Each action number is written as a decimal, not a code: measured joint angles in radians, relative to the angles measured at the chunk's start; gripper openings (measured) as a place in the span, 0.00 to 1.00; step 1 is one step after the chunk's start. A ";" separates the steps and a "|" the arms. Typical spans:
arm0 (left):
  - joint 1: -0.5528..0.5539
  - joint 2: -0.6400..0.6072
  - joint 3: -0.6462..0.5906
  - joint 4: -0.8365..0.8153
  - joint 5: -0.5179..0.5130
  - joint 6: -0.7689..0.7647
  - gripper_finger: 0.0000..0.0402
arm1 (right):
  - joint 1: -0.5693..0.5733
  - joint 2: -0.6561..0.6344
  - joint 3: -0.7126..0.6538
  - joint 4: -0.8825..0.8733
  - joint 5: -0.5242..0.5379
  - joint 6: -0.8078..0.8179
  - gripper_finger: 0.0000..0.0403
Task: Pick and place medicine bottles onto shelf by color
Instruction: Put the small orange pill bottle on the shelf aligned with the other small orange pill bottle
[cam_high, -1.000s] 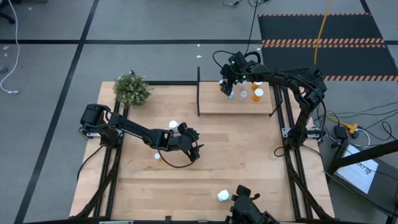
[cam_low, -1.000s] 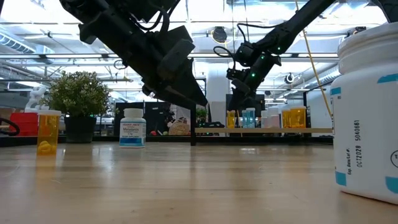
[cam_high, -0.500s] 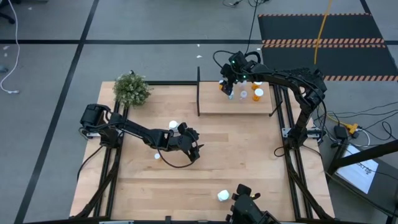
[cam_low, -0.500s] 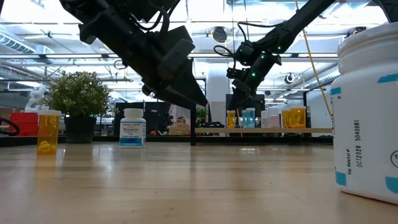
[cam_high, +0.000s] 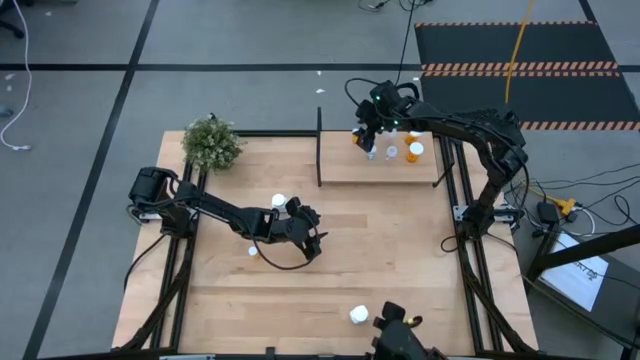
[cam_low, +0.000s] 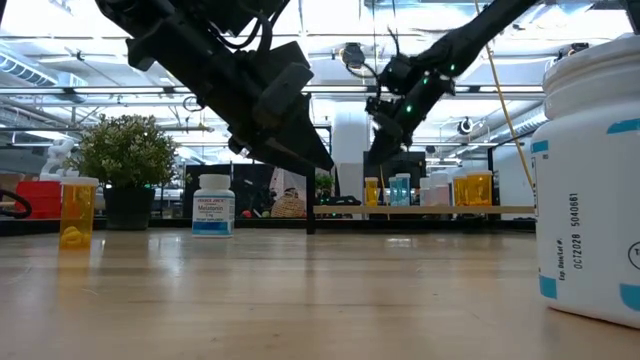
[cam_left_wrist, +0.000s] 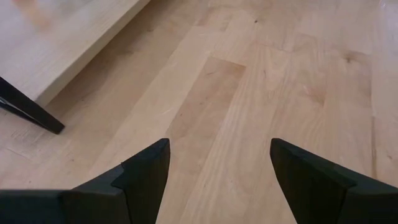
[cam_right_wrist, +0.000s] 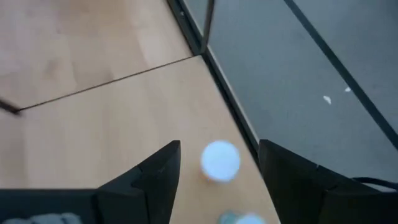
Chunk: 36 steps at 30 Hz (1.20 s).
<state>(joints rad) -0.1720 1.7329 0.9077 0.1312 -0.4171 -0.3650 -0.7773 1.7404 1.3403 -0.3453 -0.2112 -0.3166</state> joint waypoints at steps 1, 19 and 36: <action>-0.001 0.000 0.000 0.000 0.000 0.000 0.69 | 0.007 -0.017 0.000 -0.017 0.001 0.006 0.53; -0.088 -0.013 0.000 -0.014 0.000 0.023 0.69 | 0.503 -0.603 -0.252 -0.253 0.227 0.304 0.53; -0.322 -0.106 0.176 -0.781 -0.063 -0.352 0.69 | 0.800 -0.778 -0.569 0.019 0.365 0.348 0.53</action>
<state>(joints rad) -0.4938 1.6269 1.0836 -0.6497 -0.4803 -0.7167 0.0224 0.9622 0.7717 -0.3266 0.1537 0.0312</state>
